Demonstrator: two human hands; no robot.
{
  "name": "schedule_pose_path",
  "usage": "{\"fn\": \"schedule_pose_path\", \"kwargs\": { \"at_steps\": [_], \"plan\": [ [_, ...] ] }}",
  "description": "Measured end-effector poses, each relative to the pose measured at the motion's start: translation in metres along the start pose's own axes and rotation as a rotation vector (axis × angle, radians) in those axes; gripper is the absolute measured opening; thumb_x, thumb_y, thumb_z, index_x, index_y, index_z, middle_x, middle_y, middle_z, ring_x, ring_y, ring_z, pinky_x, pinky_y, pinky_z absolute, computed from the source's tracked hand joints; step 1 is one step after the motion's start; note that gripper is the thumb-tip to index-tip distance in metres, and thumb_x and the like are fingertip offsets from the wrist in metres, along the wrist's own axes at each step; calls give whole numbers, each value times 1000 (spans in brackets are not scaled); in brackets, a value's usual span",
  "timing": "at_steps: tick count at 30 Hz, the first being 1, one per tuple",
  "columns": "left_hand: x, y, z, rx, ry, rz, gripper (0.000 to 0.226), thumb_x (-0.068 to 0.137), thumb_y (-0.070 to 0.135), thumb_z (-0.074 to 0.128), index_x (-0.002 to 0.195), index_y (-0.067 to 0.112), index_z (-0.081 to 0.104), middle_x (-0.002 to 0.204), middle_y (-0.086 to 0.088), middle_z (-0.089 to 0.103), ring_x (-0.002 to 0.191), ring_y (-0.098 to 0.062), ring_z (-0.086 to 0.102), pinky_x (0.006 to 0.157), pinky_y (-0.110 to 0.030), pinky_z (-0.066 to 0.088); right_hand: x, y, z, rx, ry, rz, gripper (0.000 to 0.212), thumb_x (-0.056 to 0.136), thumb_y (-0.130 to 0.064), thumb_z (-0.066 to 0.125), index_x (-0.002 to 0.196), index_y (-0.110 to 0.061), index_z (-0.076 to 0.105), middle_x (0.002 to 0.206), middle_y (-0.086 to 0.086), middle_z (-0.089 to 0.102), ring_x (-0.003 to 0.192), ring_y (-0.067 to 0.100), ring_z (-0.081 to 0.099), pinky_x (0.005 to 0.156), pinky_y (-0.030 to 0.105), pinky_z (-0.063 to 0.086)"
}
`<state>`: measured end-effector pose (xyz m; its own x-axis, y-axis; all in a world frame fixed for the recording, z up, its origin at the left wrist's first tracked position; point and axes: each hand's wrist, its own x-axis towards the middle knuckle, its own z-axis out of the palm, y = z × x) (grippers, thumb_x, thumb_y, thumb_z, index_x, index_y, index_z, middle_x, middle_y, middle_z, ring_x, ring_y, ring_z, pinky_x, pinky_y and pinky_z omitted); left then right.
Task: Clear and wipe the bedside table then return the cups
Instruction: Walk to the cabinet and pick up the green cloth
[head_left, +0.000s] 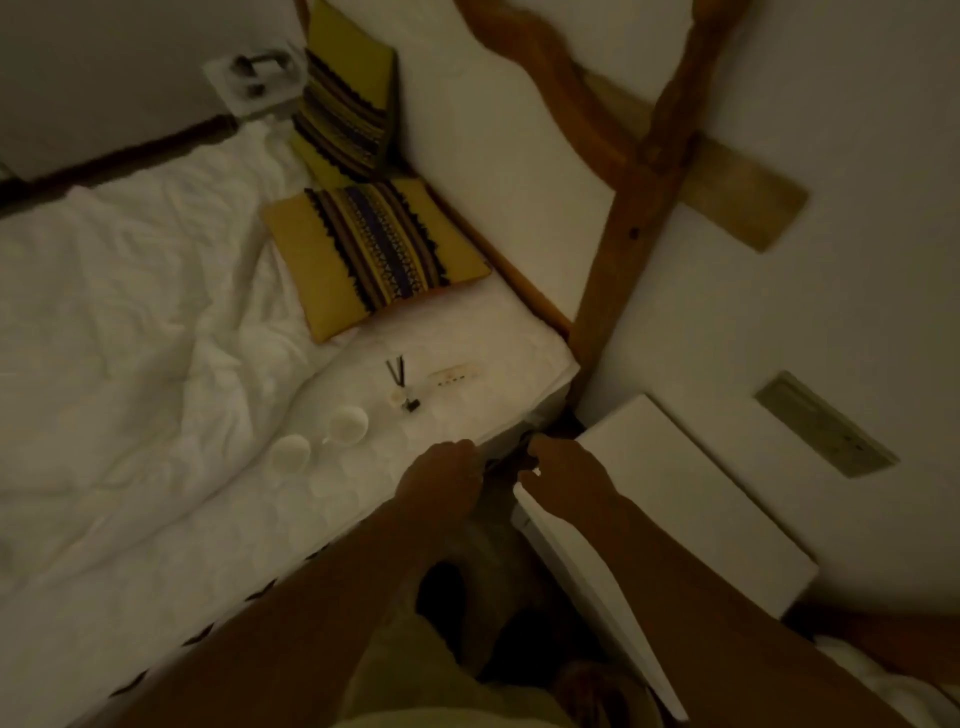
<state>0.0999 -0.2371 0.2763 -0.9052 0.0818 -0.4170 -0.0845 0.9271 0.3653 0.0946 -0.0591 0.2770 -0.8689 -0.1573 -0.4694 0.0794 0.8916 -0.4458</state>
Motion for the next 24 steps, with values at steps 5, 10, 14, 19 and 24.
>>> {"fn": "schedule_pose_path", "kwargs": {
  "at_steps": [5,10,14,19,24],
  "plan": [
    [-35,-54,-18,-95,91,-134,44,91,32,57,132,22,47,128,-3,57,117,-21,53,102,-36,44,6,-82,22,-100,-38,-202,20,93,-30,52,107,-15,53,105,7,63,95,23,61,81,37,53],
    [-98,-148,-38,-232,253,-317,43,91,36,56,131,22,48,124,-3,60,116,-20,55,98,-36,46,1,-179,69,-220,-170,-420,32,91,-34,58,115,-14,54,106,7,64,99,25,61,75,30,43],
    [-182,-250,-50,-327,386,-524,43,91,36,55,130,22,49,120,-3,62,112,-21,56,94,-35,47,-19,-293,134,-328,-260,-623,35,90,-37,60,117,-16,57,110,6,65,100,23,62,82,32,48],
    [-299,-369,-49,-413,502,-787,42,90,36,56,128,21,50,117,-3,62,109,-21,57,91,-35,46,-71,-428,239,-398,-368,-859,37,90,-40,59,119,-17,57,111,6,66,99,22,61,76,28,43],
    [-418,-462,-41,-507,645,-1004,41,90,35,57,128,19,51,116,-4,62,106,-20,58,92,-35,49,-139,-535,345,-507,-479,-1074,38,88,-42,60,119,-20,57,111,3,67,97,19,62,75,27,44]
  ]
}}
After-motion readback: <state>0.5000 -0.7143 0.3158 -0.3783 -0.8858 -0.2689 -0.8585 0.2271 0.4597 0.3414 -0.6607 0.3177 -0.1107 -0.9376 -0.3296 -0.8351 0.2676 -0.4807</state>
